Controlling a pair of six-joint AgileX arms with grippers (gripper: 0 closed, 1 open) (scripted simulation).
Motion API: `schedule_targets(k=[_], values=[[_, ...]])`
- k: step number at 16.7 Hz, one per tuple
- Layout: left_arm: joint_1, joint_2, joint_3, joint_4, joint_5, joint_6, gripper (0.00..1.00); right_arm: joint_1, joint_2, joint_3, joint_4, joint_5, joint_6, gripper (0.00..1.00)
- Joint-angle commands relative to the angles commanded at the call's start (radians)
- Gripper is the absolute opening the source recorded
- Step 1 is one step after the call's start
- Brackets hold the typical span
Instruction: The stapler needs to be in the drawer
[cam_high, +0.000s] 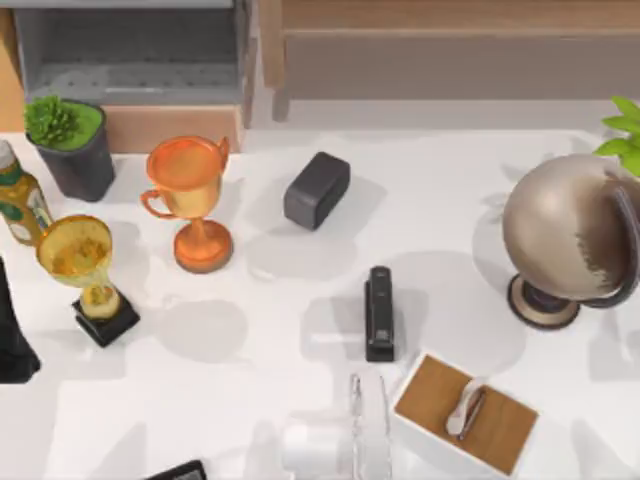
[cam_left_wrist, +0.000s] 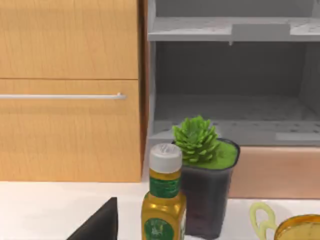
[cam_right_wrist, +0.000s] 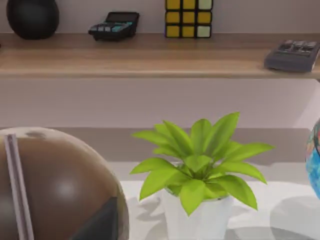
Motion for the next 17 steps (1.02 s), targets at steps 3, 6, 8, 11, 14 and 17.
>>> schedule_targets(k=[3, 6, 8, 11, 14, 17], values=[[0.001, 0.010, 0.004, 0.004, 0.003, 0.006, 1.00, 0.000, 0.000, 0.000, 0.000, 0.000, 0.000, 1.00], [0.011, 0.097, 0.043, 0.046, 0.027, 0.066, 1.00, 0.000, 0.000, 0.000, 0.000, 0.000, 0.000, 1.00], [0.026, 0.200, 0.090, 0.098, 0.053, 0.137, 1.00, 0.000, 0.000, 0.000, 0.000, 0.000, 0.000, 1.00], [0.063, 0.407, 0.188, 0.203, 0.100, 0.281, 1.00, 0.000, 0.000, 0.000, 0.000, 0.000, 0.000, 1.00], [0.110, 0.662, 0.310, 0.335, 0.154, 0.457, 1.00, 0.000, 0.000, 0.000, 0.000, 0.000, 0.000, 1.00], [0.164, 0.947, 0.447, 0.482, 0.212, 0.654, 1.00, 0.000, 0.000, 0.000, 0.000, 0.000, 0.000, 1.00]])
